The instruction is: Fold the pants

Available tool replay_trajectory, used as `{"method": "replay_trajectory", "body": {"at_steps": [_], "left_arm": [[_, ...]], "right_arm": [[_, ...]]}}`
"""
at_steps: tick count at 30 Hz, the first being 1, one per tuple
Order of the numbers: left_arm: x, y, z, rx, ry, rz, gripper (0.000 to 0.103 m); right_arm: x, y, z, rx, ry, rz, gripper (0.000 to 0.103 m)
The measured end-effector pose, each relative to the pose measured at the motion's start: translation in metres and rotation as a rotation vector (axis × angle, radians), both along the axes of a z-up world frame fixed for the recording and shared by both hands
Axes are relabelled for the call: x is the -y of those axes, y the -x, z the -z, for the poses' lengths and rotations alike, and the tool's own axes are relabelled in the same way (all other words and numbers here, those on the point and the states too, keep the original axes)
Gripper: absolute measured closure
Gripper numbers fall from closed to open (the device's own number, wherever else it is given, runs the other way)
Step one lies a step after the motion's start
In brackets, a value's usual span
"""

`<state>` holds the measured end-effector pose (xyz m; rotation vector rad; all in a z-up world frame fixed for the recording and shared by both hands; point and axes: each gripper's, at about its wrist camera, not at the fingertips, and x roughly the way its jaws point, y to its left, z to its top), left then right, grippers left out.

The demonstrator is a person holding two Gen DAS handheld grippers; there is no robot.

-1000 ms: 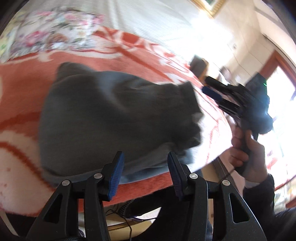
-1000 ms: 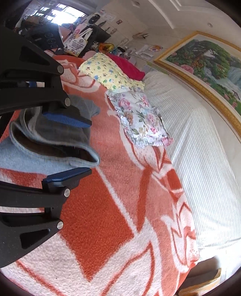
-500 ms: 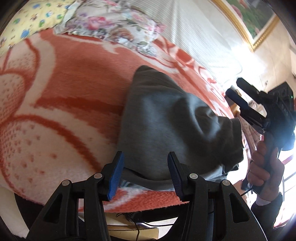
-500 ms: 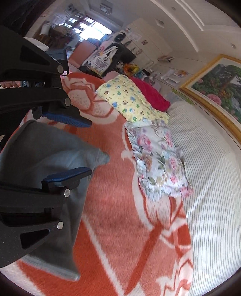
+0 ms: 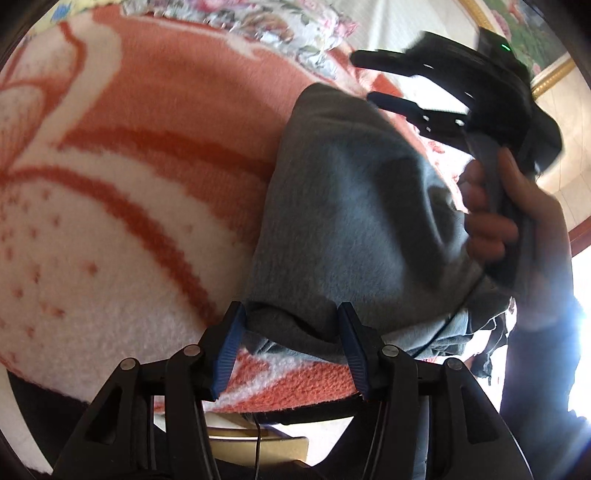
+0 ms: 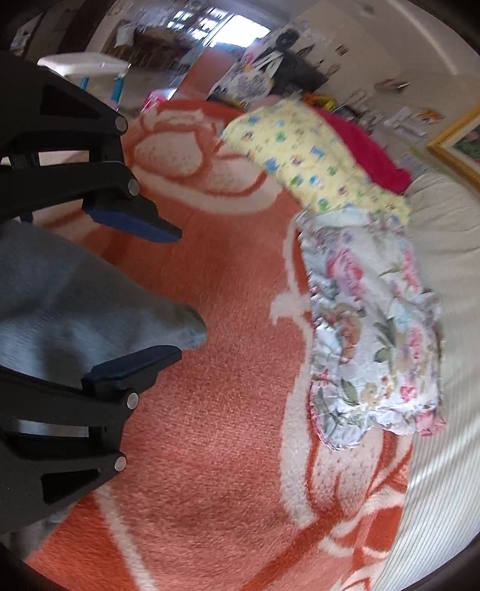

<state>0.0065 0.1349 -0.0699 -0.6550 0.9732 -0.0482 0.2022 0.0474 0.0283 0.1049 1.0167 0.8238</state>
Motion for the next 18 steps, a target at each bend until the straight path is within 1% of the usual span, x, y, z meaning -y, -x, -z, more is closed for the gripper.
{"method": "replay_trajectory", "body": {"at_steps": [2,3,4,5,6,7,8,10,11,14,15,16,18], "left_arm": [[-0.005,-0.001,0.006,-0.002,0.039,-0.010,0.051],[-0.008,-0.002,0.009,-0.003,0.060,-0.014,0.051],[-0.011,-0.002,0.013,-0.002,0.083,-0.017,0.054],[-0.013,-0.002,0.017,-0.002,0.096,-0.020,0.058],[-0.014,-0.003,0.019,-0.002,0.103,-0.020,0.065],[-0.015,-0.003,0.022,0.003,0.112,-0.016,0.071],[-0.014,-0.005,0.022,0.007,0.118,-0.013,0.074],[-0.013,-0.008,0.017,0.024,0.103,-0.003,0.079],[-0.013,-0.009,0.012,0.040,0.092,-0.003,0.081],[-0.019,-0.002,-0.018,0.139,0.066,-0.010,0.087],[-0.020,0.000,-0.026,0.159,0.045,-0.010,0.091],[-0.020,0.001,-0.032,0.166,0.009,-0.001,0.092],[-0.019,0.002,-0.027,0.149,-0.018,0.004,0.094]], "right_arm": [[-0.013,-0.010,0.016,-0.028,0.057,-0.027,0.044],[-0.017,-0.012,0.025,-0.043,0.068,-0.040,0.044],[-0.020,-0.012,0.032,-0.056,0.073,-0.051,0.044],[-0.021,-0.012,0.041,-0.072,0.079,-0.063,0.050],[-0.020,-0.011,0.047,-0.079,0.080,-0.068,0.059],[-0.018,-0.008,0.052,-0.080,0.075,-0.067,0.071],[-0.016,-0.006,0.054,-0.074,0.060,-0.065,0.074],[-0.013,-0.004,0.048,-0.039,0.048,-0.051,0.079],[-0.013,-0.004,0.040,0.000,0.054,-0.042,0.080],[-0.013,-0.010,0.012,0.093,0.048,-0.002,0.083],[-0.013,-0.014,0.005,0.109,0.037,0.009,0.083],[-0.012,-0.020,0.001,0.118,0.025,0.016,0.083],[-0.012,-0.029,0.006,0.102,0.014,0.026,0.083]]}}
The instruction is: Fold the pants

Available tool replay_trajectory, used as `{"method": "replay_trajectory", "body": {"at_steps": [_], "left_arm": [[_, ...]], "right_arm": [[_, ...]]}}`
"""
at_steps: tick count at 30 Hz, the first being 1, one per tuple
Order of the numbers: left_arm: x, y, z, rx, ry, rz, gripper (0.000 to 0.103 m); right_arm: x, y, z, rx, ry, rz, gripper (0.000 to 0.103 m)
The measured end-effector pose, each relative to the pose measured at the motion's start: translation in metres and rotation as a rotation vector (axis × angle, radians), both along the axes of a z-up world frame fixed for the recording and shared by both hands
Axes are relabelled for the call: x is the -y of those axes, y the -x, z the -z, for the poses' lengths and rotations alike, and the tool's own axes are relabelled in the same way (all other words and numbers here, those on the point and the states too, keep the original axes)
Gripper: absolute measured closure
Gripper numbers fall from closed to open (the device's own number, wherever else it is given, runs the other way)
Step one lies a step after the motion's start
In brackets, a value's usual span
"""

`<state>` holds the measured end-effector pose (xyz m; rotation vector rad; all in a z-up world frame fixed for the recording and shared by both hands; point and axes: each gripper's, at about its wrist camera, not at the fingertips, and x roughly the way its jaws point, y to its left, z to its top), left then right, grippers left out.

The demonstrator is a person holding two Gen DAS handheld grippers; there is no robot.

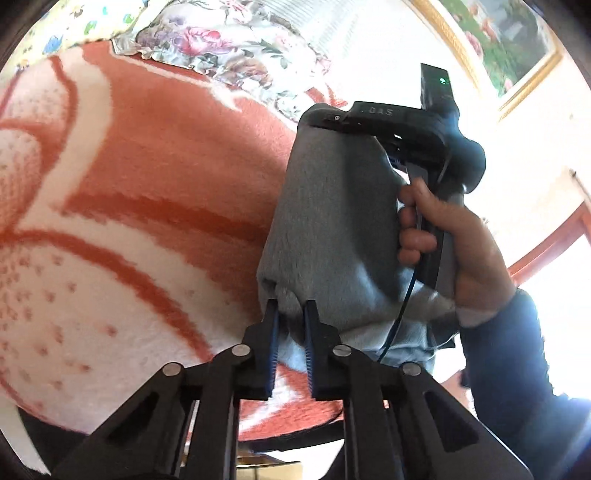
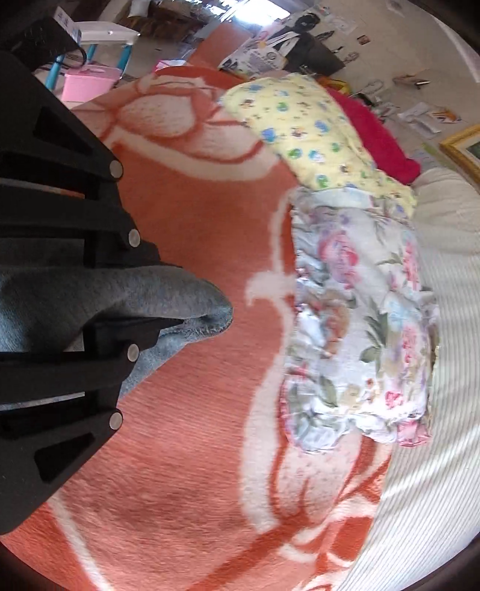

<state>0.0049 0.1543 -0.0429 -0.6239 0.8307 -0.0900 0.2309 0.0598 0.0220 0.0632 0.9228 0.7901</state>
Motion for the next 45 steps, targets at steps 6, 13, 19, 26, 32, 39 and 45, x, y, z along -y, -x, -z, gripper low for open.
{"method": "replay_trajectory", "body": {"at_steps": [6,13,19,26,32,39,45], "left_arm": [[-0.014,0.014,0.053,-0.177,0.045,-0.031,0.100],[-0.031,0.029,0.026,-0.129,-0.019,-0.101,0.100],[-0.005,0.000,-0.001,-0.051,-0.034,-0.030,0.091],[0.048,-0.034,-0.007,-0.050,-0.047,0.113,0.088],[0.087,-0.047,-0.008,-0.059,-0.077,0.205,0.083],[0.106,-0.060,-0.012,-0.069,-0.124,0.233,0.079],[0.108,-0.069,-0.010,-0.091,-0.146,0.218,0.072]], "right_arm": [[0.000,-0.008,0.051,-0.071,0.016,0.023,0.071],[0.051,0.014,0.013,-0.024,-0.149,0.114,0.044],[0.103,0.060,-0.001,0.020,-0.264,0.150,0.038],[0.188,0.113,0.006,0.017,-0.220,0.275,0.037],[0.240,0.147,0.002,0.051,-0.242,0.351,0.033],[0.260,0.172,0.013,0.054,-0.244,0.389,0.033],[0.244,0.192,0.005,0.116,-0.227,0.282,0.033]]}}
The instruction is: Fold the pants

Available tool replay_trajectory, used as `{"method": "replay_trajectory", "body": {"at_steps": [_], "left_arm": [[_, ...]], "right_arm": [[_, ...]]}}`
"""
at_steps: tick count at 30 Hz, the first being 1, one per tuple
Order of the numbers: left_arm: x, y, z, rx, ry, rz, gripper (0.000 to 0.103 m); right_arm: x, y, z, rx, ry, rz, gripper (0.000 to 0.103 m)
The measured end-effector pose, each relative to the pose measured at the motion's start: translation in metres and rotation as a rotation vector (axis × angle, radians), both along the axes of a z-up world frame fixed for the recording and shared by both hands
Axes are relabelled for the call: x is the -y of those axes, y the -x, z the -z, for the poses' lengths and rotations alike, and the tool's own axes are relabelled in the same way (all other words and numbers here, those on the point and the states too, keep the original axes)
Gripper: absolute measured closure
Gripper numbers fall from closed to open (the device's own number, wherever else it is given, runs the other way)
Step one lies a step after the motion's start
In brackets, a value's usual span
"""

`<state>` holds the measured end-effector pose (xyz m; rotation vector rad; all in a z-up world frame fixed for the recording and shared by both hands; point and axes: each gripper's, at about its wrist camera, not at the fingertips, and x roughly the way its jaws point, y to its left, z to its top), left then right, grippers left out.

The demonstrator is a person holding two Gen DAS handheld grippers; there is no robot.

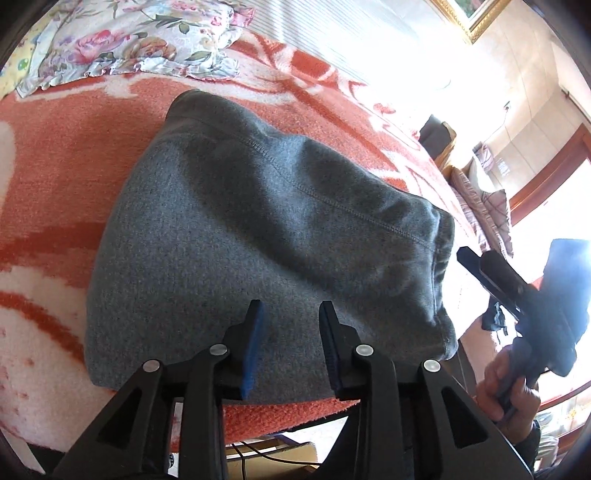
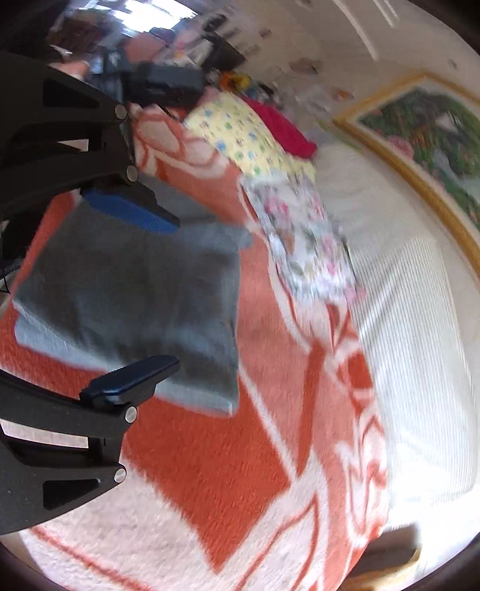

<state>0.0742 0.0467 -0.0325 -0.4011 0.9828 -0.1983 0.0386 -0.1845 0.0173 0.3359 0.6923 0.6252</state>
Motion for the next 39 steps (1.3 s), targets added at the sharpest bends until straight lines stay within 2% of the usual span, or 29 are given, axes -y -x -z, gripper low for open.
{"method": "replay_trajectory", "body": {"at_steps": [2,6,9,13,16,20,22,25,30,33,37,39], "left_arm": [[-0.002,0.002,-0.002,0.004,-0.020,0.001,0.072],[-0.013,0.003,-0.008,0.021,-0.070,-0.007,0.065],[-0.025,0.001,-0.011,0.027,-0.103,-0.020,0.064],[-0.041,-0.005,-0.012,0.025,-0.147,-0.027,0.050],[-0.055,-0.011,-0.010,0.015,-0.170,-0.038,0.047],[-0.075,-0.020,-0.006,-0.008,-0.155,-0.056,0.047],[-0.087,-0.024,-0.003,-0.014,-0.148,-0.077,0.041],[-0.097,-0.030,0.002,-0.026,-0.131,-0.089,0.039],[-0.100,-0.049,0.024,-0.086,-0.120,-0.056,0.034],[-0.098,-0.056,0.032,-0.101,-0.091,-0.047,0.031],[-0.082,-0.061,0.035,-0.091,-0.038,-0.010,0.033],[-0.074,-0.063,0.035,-0.080,-0.059,-0.008,0.034]], "right_arm": [[-0.011,0.003,-0.003,0.026,0.080,-0.001,0.033],[-0.016,0.008,-0.002,0.035,0.166,0.019,0.033],[-0.010,0.011,0.003,0.017,0.176,0.043,0.033],[-0.001,0.013,0.016,-0.027,0.173,0.076,0.030],[0.002,0.014,0.026,-0.064,0.155,0.091,0.029],[0.005,0.008,0.045,-0.138,0.080,0.099,0.028],[0.006,0.004,0.053,-0.172,0.044,0.099,0.028],[0.007,0.000,0.066,-0.217,0.009,0.103,0.028],[0.017,-0.007,0.086,-0.288,-0.100,0.106,0.025],[0.020,-0.008,0.091,-0.292,-0.143,0.110,0.025],[0.011,-0.012,0.088,-0.275,-0.131,0.093,0.025],[0.003,-0.017,0.089,-0.277,-0.128,0.063,0.027]]}}
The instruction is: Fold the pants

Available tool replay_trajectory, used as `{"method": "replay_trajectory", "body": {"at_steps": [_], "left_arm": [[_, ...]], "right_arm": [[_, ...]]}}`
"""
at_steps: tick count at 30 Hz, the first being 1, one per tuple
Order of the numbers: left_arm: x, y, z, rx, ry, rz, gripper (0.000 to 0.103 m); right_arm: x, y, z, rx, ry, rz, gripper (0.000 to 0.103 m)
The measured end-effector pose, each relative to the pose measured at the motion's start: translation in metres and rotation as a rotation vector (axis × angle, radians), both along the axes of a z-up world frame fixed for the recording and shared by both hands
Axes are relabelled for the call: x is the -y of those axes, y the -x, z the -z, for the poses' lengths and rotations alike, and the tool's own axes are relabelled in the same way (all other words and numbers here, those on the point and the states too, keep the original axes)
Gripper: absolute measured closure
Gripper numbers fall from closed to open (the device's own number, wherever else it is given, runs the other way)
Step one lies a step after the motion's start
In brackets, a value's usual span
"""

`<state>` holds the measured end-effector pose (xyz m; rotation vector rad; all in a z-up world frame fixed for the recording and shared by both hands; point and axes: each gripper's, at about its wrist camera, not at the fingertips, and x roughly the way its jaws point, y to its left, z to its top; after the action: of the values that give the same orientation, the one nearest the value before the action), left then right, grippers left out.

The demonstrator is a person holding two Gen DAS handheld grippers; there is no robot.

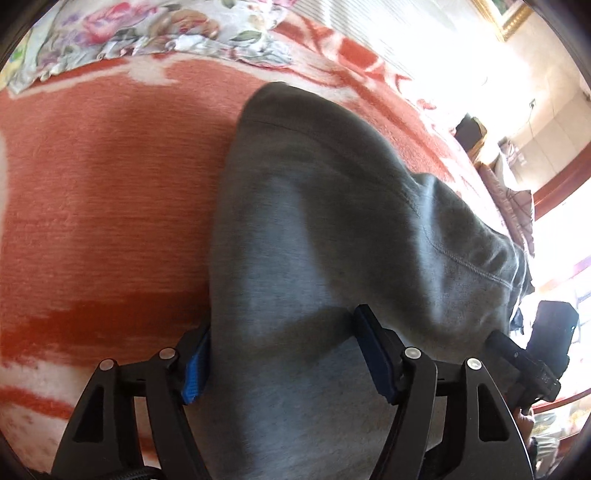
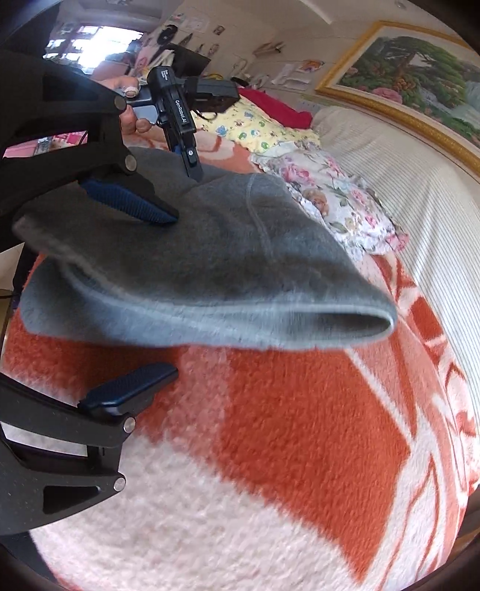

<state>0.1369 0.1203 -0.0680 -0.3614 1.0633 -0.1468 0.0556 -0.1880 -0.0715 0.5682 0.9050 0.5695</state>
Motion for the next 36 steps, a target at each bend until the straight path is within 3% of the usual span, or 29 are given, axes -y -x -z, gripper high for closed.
{"method": "replay_trajectory", "body": {"at_steps": [2,4,7,17,25,36], "left_arm": [[0.004,0.002,0.001,0.013,-0.007,-0.004,0.049],[0.001,0.007,-0.003,0.032,0.020,-0.016,0.070],[-0.001,0.016,-0.012,0.069,0.040,-0.020,0.083],[-0.006,0.044,-0.046,0.154,0.074,-0.054,0.087],[-0.039,0.069,-0.081,0.239,0.031,-0.129,0.087],[-0.112,0.042,-0.094,0.248,-0.040,-0.271,0.087]], "right_arm": [[-0.006,-0.003,0.001,0.003,0.027,-0.002,0.043],[-0.008,-0.002,-0.003,0.023,0.033,-0.004,0.052],[-0.010,0.001,-0.010,0.041,0.038,-0.007,0.058],[-0.022,-0.003,-0.049,0.128,0.036,-0.038,0.064],[-0.054,-0.027,-0.079,0.215,0.028,-0.108,0.064],[-0.130,-0.088,-0.089,0.243,0.007,-0.208,0.065]]}}
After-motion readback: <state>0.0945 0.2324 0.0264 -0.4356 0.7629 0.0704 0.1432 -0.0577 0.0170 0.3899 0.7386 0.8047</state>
